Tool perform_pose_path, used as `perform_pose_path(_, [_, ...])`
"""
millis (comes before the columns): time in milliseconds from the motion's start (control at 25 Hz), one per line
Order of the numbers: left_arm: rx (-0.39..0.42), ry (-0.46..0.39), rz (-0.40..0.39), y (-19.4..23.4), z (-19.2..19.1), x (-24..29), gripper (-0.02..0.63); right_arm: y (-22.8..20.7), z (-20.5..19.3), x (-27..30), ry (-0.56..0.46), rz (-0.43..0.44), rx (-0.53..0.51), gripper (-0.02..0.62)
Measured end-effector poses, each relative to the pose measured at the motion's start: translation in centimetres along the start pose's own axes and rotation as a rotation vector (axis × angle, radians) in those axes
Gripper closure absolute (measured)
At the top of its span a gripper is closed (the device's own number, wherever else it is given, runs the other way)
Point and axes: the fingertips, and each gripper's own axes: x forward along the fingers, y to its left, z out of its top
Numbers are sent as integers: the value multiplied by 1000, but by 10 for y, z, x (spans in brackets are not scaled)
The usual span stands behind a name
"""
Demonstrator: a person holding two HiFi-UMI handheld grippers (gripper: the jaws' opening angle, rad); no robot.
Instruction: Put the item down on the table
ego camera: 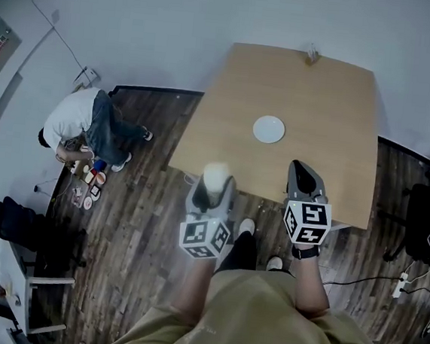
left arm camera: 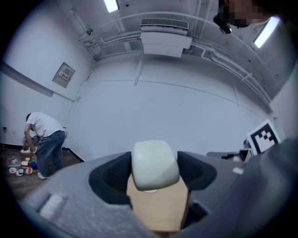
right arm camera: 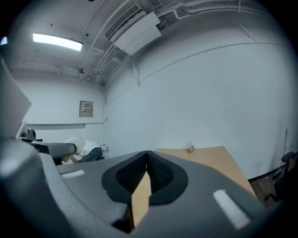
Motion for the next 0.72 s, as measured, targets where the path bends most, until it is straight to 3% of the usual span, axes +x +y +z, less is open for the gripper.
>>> perform_pose_path(120, [-12,-9,-29,7,5,36,296,-7,2,31,22,-10,-13,589])
perform_pose_path(360, [-45,-66,-94,38,45,111,296,16,54,88,-30,12,-115,589])
perform_pose_path(720, [-69,-56,-224,73,57,206,296,8,62,170,-1,-94,-150,589])
